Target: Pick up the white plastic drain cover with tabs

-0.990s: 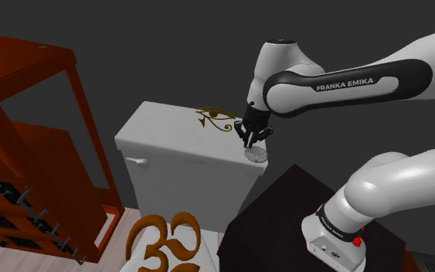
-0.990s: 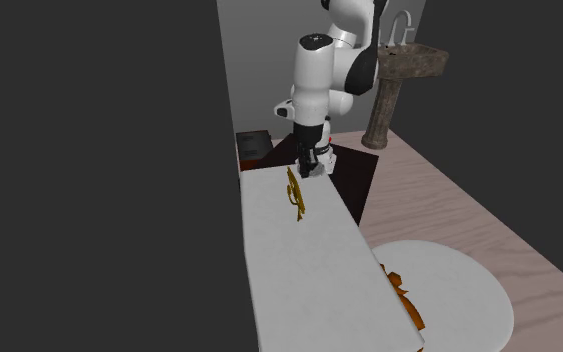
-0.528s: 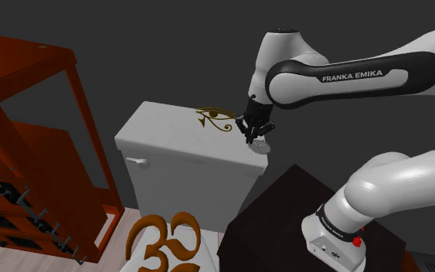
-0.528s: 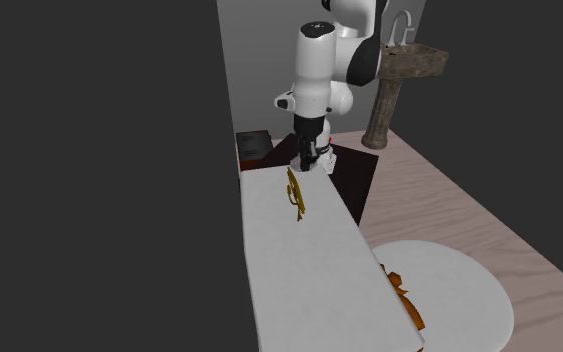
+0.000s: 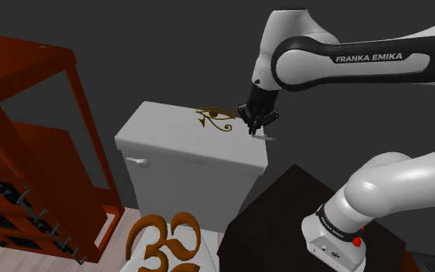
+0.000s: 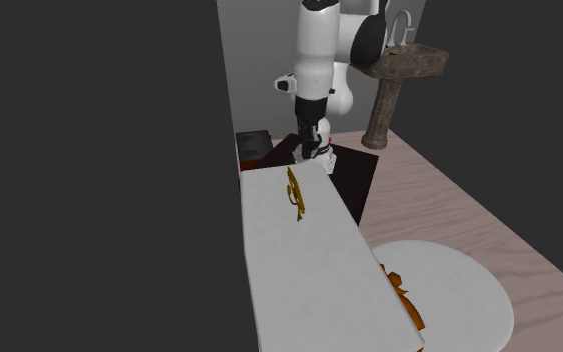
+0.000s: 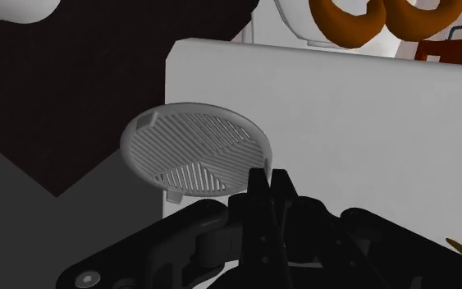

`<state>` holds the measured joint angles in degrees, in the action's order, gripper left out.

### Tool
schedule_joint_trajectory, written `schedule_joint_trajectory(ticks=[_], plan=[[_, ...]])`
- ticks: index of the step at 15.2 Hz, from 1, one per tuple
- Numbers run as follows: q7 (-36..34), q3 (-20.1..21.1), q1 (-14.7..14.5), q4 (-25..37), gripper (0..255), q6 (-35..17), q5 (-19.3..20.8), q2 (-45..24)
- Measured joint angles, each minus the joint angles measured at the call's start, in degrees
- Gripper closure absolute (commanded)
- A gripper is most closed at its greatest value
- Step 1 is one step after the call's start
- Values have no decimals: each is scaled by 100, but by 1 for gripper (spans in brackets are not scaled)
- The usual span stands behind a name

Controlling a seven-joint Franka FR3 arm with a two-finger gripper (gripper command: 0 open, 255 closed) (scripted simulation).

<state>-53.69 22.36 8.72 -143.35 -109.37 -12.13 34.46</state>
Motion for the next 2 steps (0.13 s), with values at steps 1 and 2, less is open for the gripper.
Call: schedule_joint_trajectory(ticks=[1, 2], plan=[[5, -21, -1, 53, 255, 89, 7, 37], [6, -31, 4, 95, 255, 134, 16, 38]])
